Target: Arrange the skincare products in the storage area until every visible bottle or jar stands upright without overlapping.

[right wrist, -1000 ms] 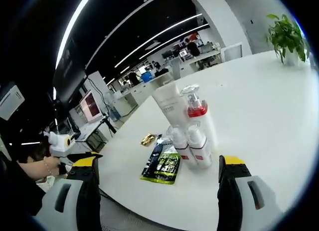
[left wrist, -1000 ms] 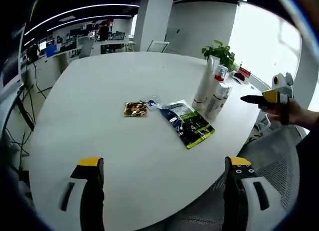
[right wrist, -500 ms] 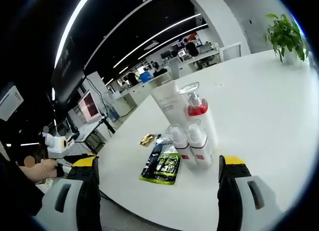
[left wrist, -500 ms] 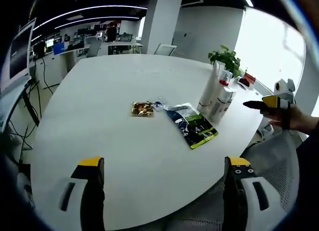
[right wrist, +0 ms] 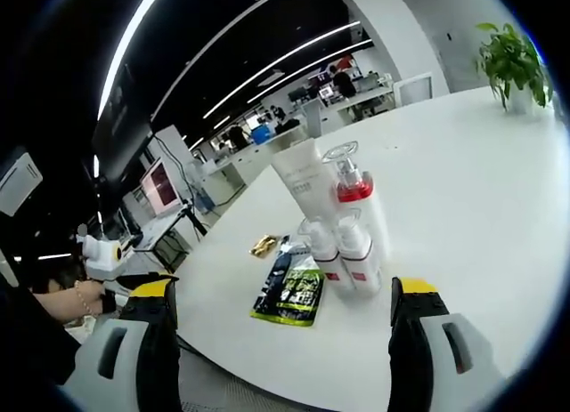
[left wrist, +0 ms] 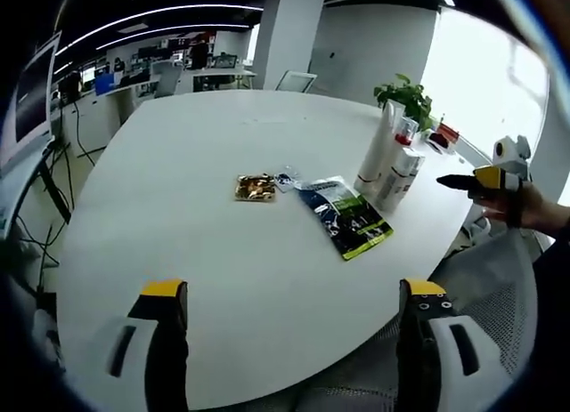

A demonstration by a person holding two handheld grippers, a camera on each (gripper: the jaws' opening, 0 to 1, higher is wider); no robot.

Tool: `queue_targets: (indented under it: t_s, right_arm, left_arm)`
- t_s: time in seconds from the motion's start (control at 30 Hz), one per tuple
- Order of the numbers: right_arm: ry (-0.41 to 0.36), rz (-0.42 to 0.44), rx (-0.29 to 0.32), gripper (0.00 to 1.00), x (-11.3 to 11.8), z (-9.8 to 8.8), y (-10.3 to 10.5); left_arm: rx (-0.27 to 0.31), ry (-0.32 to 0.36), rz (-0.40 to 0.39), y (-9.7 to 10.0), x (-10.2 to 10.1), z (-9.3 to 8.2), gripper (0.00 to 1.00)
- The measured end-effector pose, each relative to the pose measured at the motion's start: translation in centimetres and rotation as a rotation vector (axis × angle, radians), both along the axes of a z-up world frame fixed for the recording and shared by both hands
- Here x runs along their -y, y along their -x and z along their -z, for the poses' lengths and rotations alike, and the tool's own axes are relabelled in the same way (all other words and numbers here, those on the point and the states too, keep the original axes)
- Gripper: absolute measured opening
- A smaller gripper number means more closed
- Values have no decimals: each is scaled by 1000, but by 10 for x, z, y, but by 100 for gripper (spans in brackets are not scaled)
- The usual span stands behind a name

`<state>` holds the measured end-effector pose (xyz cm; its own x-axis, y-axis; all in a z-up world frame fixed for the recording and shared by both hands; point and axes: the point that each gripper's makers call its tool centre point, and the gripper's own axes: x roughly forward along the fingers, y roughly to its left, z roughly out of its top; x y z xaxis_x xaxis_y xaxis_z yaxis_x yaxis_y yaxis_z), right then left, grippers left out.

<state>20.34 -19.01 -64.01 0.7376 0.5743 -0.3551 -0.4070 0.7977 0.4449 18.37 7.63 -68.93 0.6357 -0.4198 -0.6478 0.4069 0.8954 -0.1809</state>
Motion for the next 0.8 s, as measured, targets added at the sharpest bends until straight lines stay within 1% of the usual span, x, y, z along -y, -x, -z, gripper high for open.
queue_targets:
  t_s: [0.17,0.27,0.37,0.47,0.57,0.63,0.7,0.77,0.8]
  right_arm:
    - [-3,5,-4,100,1,0,1]
    - [-9,13,-8,100,3,1,1]
    - [-12,14,-14,100,4,3,1]
    - [-10,10,-18,100,3,3,1]
    - [-9,6,-24,99,2,4,2]
    - [-11,7,-25,99,2,4,2]
    - [-15,12,-26,99,3,4,1]
    - [-18,15,-29,99,4,5,1]
    - [-17,16,-30,99,4,5,1]
  left_arm:
    - [2,6,0,-12,7,-4,93]
    - [3,12,1,-21,15,-4,92]
    - [7,6,13,-34,27,-3,92]
    - [21,-26,39,-42,42,-2,91]
    - [17,-16,56,-58,53,2,90]
    - [18,-19,63,-62,63,1,89]
    - [16,-20,65,-73,67,5,88]
    - [20,-16,52,-80,77,5,88]
    - [21,-15,46,-84,78,5,88]
